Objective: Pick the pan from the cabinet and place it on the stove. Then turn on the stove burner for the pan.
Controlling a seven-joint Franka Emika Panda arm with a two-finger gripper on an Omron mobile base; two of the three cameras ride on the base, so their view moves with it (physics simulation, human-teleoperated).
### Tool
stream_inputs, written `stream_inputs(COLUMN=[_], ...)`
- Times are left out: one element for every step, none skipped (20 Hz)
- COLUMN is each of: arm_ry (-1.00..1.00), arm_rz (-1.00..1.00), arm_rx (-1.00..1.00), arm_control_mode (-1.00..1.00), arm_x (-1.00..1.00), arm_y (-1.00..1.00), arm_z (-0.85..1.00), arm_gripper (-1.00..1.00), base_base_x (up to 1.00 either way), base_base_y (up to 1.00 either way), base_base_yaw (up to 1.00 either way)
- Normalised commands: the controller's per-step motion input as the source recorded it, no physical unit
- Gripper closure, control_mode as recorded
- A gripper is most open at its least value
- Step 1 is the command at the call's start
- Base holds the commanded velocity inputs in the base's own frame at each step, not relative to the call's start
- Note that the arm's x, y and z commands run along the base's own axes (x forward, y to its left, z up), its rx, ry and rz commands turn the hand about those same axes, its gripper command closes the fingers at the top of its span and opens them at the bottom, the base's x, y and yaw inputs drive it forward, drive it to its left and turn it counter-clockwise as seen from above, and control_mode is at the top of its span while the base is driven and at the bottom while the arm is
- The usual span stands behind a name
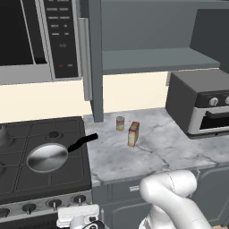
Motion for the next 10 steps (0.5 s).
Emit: stream_inputs(arm_ry=[-0.01, 0.0, -0.01, 0.0, -0.01, -0.02, -0.01, -0.01, -0.02, -0.03], arm_rz=[0.0, 0.0, 0.0, 0.0, 0.0, 0.0, 0.0, 0.0, 0.0, 0.0], arm_rx=[0.02, 0.02, 0.01, 0.01, 0.02, 0.02, 0.02, 0.02, 0.01, 0.01], arm_control_mode=[-1.0, -1.0, -1.0, -1.0, -1.0, -1.0, -1.0, -1.0, -1.0, -1.0], arm_x=[0.0, 0.0, 0.0, 0.0, 0.0, 0.0, 0.0, 0.0, 0.0, 0.0], arm_y=[0.0, 0.0, 0.0, 0.0, 0.0, 0.0, 0.0, 0.0, -0.02, -0.06], arm_z=[0.0, 0.0, 0.0, 0.0, 0.0, 0.0, 0.0, 0.0, 0.0, 0.0], arm_gripper=[-1.0, -1.0, -1.0, -1.0, -1.0, -1.0, -1.0, -1.0, -1.0, -1.0], base_base_x=[0.0, 0.0, 0.0, 0.0, 0.0, 0.0, 0.0, 0.0, 0.0, 0.0], base_base_y=[0.0, 0.0, 0.0, 0.0, 0.0, 0.0, 0.0, 0.0, 0.0, 0.0], base_base_yaw=[0.0, 0.0, 0.0, 0.0, 0.0, 0.0, 0.0, 0.0, 0.0, 0.0])
